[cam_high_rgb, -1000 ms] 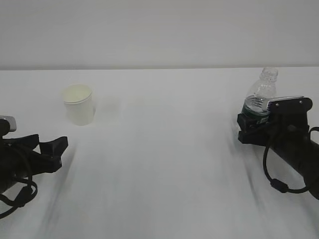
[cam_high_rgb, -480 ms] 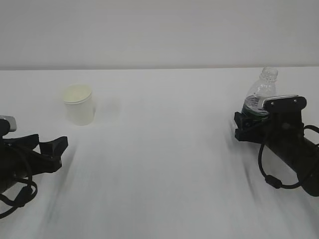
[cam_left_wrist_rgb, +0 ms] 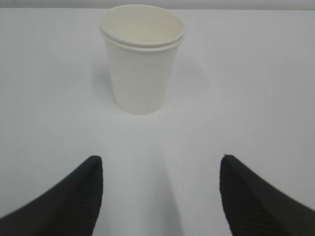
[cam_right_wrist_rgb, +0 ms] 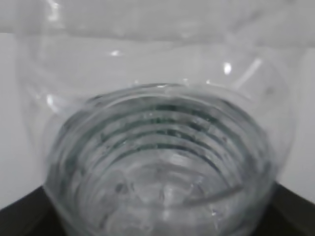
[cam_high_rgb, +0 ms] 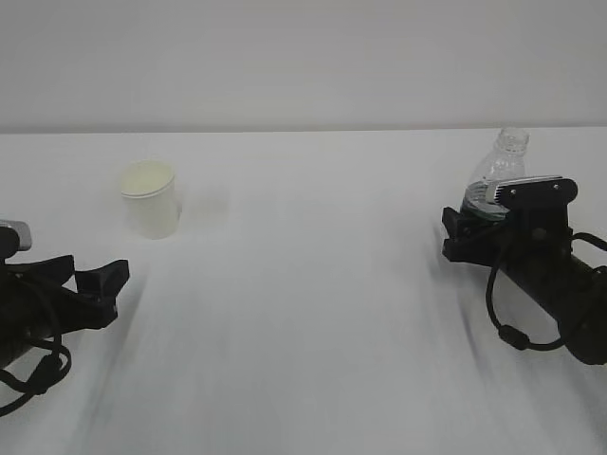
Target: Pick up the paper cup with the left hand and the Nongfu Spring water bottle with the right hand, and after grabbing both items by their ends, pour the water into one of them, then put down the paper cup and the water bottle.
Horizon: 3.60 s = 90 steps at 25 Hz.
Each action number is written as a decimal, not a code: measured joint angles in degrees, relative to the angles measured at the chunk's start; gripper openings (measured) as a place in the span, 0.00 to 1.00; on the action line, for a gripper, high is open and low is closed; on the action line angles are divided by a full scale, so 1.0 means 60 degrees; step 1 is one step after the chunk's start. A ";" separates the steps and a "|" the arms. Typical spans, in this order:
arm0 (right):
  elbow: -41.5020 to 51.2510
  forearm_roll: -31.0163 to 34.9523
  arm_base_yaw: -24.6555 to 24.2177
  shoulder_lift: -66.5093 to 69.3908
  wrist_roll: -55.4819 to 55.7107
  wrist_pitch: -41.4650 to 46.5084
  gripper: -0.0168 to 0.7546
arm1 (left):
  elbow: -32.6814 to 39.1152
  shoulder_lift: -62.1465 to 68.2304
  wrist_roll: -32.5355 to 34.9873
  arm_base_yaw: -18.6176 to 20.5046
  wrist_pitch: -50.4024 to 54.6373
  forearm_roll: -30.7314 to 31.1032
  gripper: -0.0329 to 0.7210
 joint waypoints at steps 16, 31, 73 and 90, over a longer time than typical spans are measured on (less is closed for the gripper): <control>-0.0221 0.0037 0.0000 0.0279 -0.0017 0.0067 0.78 | 0.0000 0.0000 0.0071 0.0000 0.0000 0.0000 0.75; -0.0221 0.0018 0.0000 0.0279 -0.0017 0.0067 0.66 | 0.0000 0.0000 0.0071 0.0000 0.0000 0.0000 0.75; -0.0221 -0.0841 0.0000 -0.0585 -0.0217 0.0126 0.66 | -0.2102 0.2061 0.0172 0.0000 0.0000 -0.0312 0.74; -0.0221 -0.1063 0.0000 -0.0585 -0.0236 0.0170 0.66 | -0.3665 0.2695 0.0185 0.0127 0.0040 -0.0362 0.77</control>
